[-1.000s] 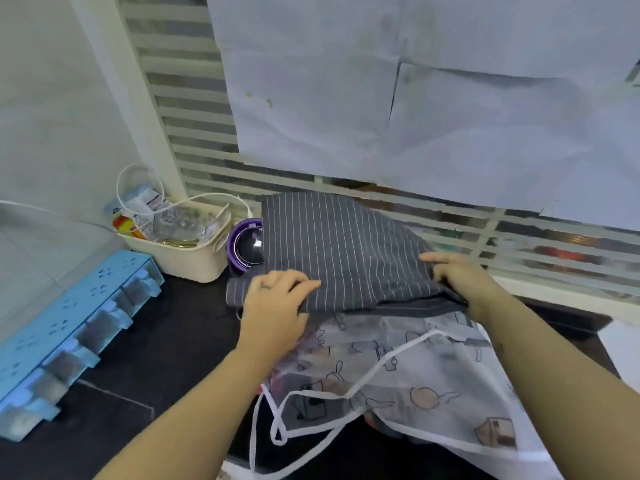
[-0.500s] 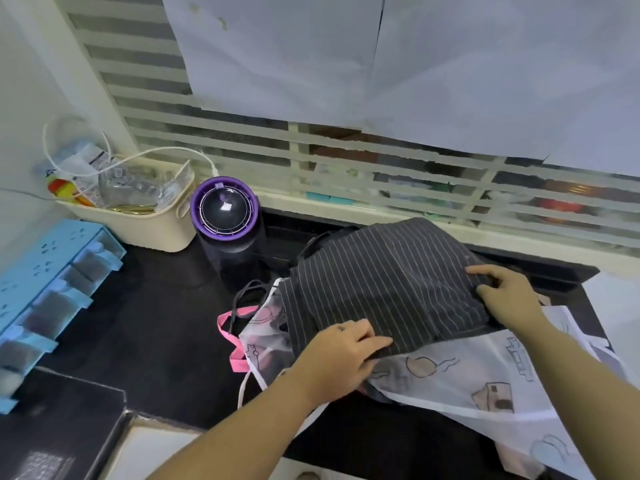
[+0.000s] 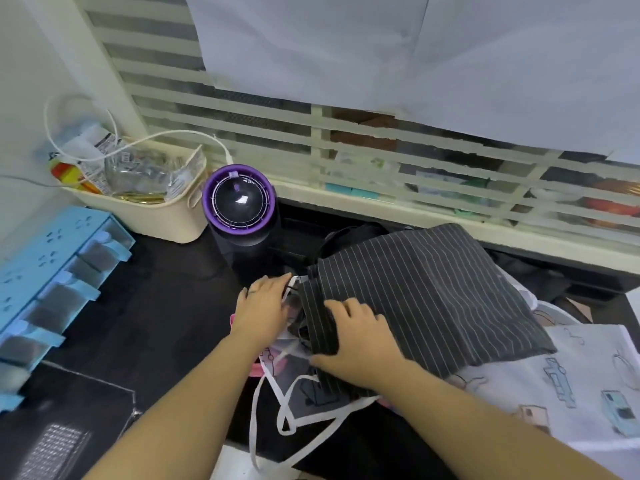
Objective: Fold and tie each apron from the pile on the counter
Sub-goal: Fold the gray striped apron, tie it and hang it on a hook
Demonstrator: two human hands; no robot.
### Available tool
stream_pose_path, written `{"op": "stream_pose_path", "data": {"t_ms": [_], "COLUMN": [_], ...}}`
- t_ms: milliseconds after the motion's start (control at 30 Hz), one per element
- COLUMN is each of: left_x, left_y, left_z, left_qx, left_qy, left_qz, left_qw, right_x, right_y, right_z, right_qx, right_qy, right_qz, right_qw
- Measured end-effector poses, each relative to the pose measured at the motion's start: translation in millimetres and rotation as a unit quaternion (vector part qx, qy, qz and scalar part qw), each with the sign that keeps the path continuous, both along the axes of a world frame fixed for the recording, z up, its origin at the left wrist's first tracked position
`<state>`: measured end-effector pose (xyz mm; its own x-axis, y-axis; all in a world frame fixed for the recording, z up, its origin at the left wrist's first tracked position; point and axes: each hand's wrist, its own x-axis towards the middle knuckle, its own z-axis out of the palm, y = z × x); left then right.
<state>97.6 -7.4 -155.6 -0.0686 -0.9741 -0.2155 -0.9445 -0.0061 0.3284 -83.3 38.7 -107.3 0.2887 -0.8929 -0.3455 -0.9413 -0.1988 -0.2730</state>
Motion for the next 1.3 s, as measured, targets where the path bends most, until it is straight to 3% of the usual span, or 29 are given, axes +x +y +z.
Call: {"op": "stream_pose_path", "data": {"t_ms": [100, 167, 233, 300, 433, 500, 667, 733, 833, 967, 1000, 1167, 1300], "left_x": [1.6, 8.2, 16.6, 24.2, 30.8, 34.1, 56.9, 67.1, 72.6, 75.3, 77.6, 89.8, 93.1], "left_y": [-9.2, -10.9, -6.6, 2.8, 20.3, 22.2, 13.3, 8.6, 5.5, 5.9, 6.8, 13.0, 16.5], "left_z": [-5.5, -7.8, -7.6, -2.6, 9.6, 11.9, 35.0, 49.0, 58.3, 62.4, 62.0, 57.0, 43.4], "left_qx": [0.015, -0.038, -0.078, -0.087, -0.044, 0.006, 0.038, 0.015, -0.013, -0.093, -0.128, -0.253, -0.149], "left_qy": [-0.082, -0.058, 0.053, 0.179, 0.362, 0.441, 0.689, 0.726, 0.683, 0.660, 0.636, 0.384, 0.265], "left_qz": [-0.036, -0.028, 0.023, 0.089, 0.203, 0.268, 0.378, 0.395, 0.422, 0.456, 0.462, 0.437, 0.381], "left_qw": [0.996, 0.997, 0.995, 0.976, 0.908, 0.856, 0.617, 0.562, 0.595, 0.589, 0.605, 0.773, 0.873], "right_x": [13.9, 12.8, 7.4, -0.9, -23.2, -31.7, -39.6, -39.1, -39.4, -38.6, -36.9, -16.9, 20.8], "right_y": [0.5, -4.5, -8.8, -12.3, -16.2, -16.8, -17.1, -18.1, -19.2, -20.9, -21.0, -26.6, -29.4], "right_z": [-19.8, -24.2, -22.2, -17.6, -13.7, -13.3, -15.2, -15.6, -16.8, -17.9, -17.5, -13.0, -13.0], "right_qx": [-0.051, -0.028, 0.018, 0.046, 0.063, 0.073, 0.118, 0.137, 0.157, 0.156, 0.152, 0.173, 0.068], "right_qy": [0.064, 0.089, 0.022, -0.109, -0.281, -0.331, -0.414, -0.423, -0.389, -0.280, -0.249, -0.092, 0.050], "right_qz": [0.002, 0.005, -0.015, -0.087, -0.245, -0.289, -0.353, -0.351, -0.309, -0.195, -0.168, -0.077, -0.051], "right_qw": [0.997, 0.996, 0.999, 0.989, 0.926, 0.895, 0.830, 0.824, 0.853, 0.927, 0.942, 0.978, 0.995]}}
